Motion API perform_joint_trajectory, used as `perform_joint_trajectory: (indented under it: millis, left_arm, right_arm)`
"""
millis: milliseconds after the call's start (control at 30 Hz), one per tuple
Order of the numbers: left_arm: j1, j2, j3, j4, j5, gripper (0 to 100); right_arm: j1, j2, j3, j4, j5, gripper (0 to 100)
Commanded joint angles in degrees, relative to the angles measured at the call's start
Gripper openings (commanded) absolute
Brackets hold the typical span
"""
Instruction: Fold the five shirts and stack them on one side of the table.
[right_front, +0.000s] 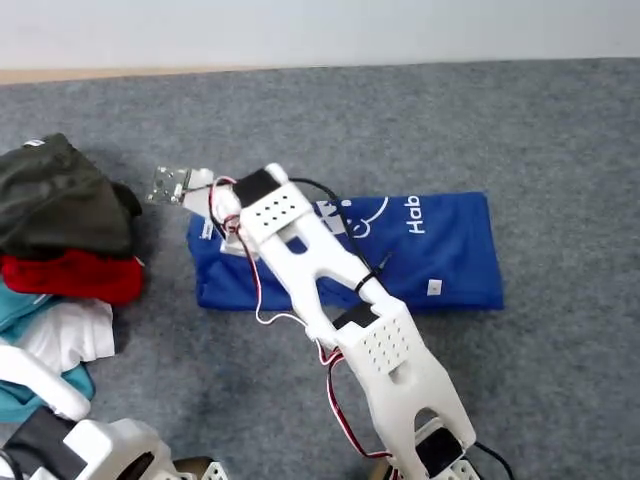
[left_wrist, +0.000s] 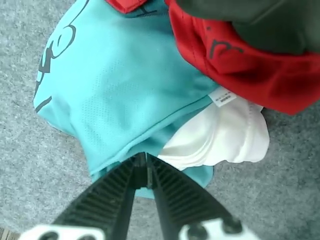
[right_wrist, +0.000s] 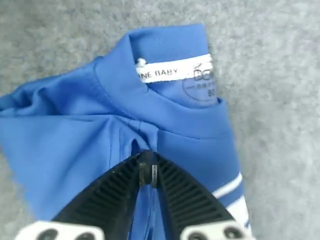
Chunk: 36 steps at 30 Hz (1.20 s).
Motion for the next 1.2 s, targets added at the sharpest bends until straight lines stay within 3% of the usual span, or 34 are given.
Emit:
perform_joint_trajectory:
  millis: [0,167,300,767,1000,1167]
  left_arm:
    - [0.35,-2.46,-0.22,-0.62,-0.18,1]
    - [0.35,-2.46,2.59,-0.7,-0.18,1]
    - [0.35,-2.55,5.76,-0.62,-0.18,1]
    - [0.35,-2.99,6.2,2.99,-0.18,1]
    - [0.44,-2.99,6.2,2.99,-0.18,1]
    - [0.44,-2.99,6.2,2.9,-0.18,1]
  right_arm:
    - [1.54,-4.44,-7.56,7.25,-0.62,1.7]
    - [2.42,-4.53,-12.66,18.42,-0.97,1.6]
    - [2.51,-4.35,-13.1,23.25,-5.89,1.5]
    - [9.19,10.68,-10.29,23.25,-8.44,1.4]
    - [10.59,3.65,-20.84,23.52,-8.53,1.4]
    - [12.35,-3.74,-21.89,23.6,-14.51,1.4]
